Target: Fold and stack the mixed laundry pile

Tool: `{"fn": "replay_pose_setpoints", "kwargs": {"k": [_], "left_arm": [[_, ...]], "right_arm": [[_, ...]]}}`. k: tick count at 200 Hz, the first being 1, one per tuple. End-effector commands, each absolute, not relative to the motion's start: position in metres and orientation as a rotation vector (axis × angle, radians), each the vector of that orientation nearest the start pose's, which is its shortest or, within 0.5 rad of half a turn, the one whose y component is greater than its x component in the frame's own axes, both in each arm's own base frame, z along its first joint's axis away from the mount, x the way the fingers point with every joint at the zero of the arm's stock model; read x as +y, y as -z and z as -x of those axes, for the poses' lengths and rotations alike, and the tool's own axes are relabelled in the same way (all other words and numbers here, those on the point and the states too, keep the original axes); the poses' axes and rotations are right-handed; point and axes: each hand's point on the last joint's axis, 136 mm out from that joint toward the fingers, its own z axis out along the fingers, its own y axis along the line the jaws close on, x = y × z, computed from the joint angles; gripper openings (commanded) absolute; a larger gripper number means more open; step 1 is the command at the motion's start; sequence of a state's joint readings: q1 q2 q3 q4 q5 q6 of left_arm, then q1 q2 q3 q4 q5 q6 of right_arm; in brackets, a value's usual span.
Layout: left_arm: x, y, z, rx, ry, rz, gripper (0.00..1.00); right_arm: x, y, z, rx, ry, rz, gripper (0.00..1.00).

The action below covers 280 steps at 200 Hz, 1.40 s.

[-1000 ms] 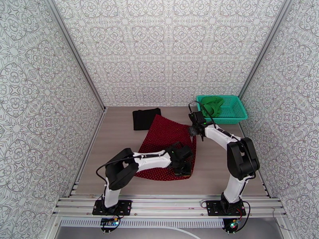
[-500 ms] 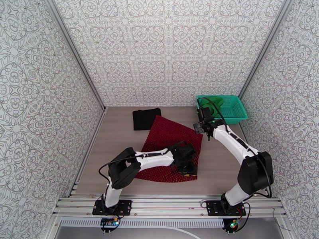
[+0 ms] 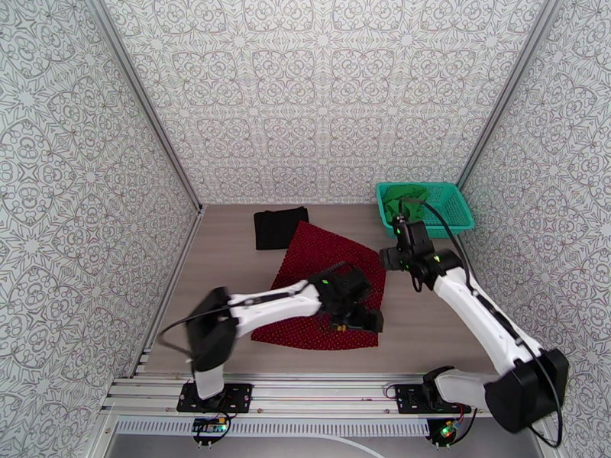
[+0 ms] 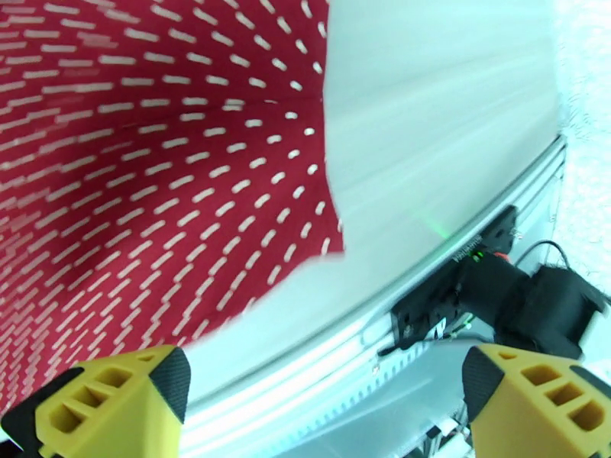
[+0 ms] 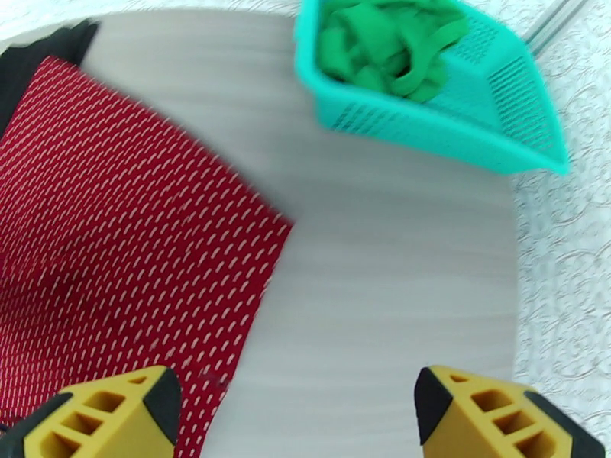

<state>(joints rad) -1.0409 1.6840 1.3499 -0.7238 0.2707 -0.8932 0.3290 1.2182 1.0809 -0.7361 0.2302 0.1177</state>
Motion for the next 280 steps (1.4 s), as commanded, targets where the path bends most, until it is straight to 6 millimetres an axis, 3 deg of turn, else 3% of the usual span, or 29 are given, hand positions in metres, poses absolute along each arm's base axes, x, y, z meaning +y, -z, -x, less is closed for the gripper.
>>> {"fn": "replay_pose_setpoints", "kwargs": {"k": [1,16,29,40,64,84,165,219,280], "left_arm": [[-0.296,-0.154,-0.18,2.904,0.617,-0.094,0.99],[-0.247,-0.156,-0.177,2.881,0.576,0.094,0.91],[-0.208,-0.148,-0.168,2.883,0.559,0.277,0.78],[-0.18,-0.137,-0.159,2.888,0.564,0.429,0.74],[-0.145,-0.114,-0.14,2.885,0.582,0.657,0.7],[-0.128,-0.099,-0.138,2.873,0.563,0.774,0.66],[-0.109,-0.068,-0.166,2.914,0.438,0.896,0.6],[-0.112,-0.06,-0.187,2.926,0.442,0.895,0.58],[-0.116,-0.043,-0.195,2.972,0.404,0.884,0.55]], "right_arm": [[0.095,-0.189,-0.311,2.426,-0.126,0.189,0.84],[0.107,-0.185,-0.304,2.423,-0.219,0.22,0.83],[0.118,-0.181,-0.299,2.419,-0.275,0.254,0.83],[0.127,-0.179,-0.296,2.415,-0.306,0.289,0.83],[0.144,-0.172,-0.292,2.42,-0.335,0.364,0.82],[0.159,-0.165,-0.291,2.427,-0.357,0.429,0.81],[0.198,-0.141,-0.285,2.449,-0.392,0.573,0.76],[0.204,-0.138,-0.285,2.447,-0.389,0.597,0.75],[0.205,-0.13,-0.282,2.461,-0.381,0.61,0.73]]}}
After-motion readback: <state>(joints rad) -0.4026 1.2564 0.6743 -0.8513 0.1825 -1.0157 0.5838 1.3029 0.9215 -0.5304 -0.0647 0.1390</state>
